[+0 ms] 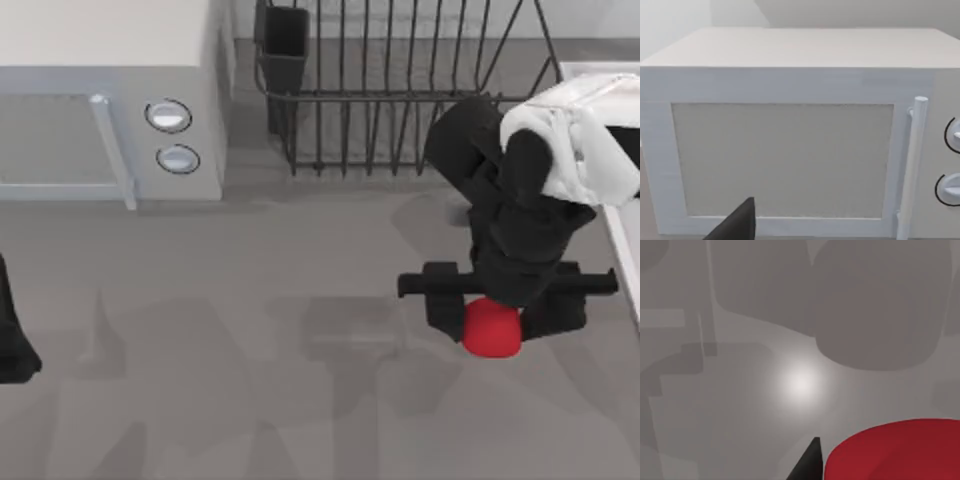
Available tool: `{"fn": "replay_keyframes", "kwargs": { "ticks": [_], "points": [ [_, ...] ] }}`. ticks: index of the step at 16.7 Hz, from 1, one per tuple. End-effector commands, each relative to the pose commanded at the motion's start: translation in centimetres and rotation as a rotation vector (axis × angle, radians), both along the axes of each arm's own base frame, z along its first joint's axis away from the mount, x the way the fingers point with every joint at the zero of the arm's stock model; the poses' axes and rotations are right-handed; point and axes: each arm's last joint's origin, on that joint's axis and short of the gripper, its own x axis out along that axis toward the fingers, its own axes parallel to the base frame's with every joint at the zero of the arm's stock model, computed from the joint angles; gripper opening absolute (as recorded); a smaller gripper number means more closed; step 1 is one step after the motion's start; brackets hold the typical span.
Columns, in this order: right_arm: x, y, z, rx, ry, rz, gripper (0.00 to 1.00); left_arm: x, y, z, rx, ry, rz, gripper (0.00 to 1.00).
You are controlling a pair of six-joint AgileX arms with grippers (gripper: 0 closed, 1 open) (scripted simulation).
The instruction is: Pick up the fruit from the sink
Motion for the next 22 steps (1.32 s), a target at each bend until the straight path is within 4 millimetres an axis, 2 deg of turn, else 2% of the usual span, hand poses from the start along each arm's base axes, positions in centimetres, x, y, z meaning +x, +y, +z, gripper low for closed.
{"fn": "replay_keyframes", "kwargs": {
  "ticks": [3,16,22],
  "points": [
    [0.0,0.0,-0.01,0.0,0.0,0.0,0.0,0.0,0.0,0.0,0.0,0.0,0.0,1.0],
    [0.0,0.0,-0.01,0.0,0.0,0.0,0.98,0.0,0.0,0.0,0.0,0.0,0.0,1.0],
    [0.0,0.0,-0.01,0.0,0.0,0.0,1.0,0.0,0.0,0.0,0.0,0.0,0.0,1.0]
  ]
}}
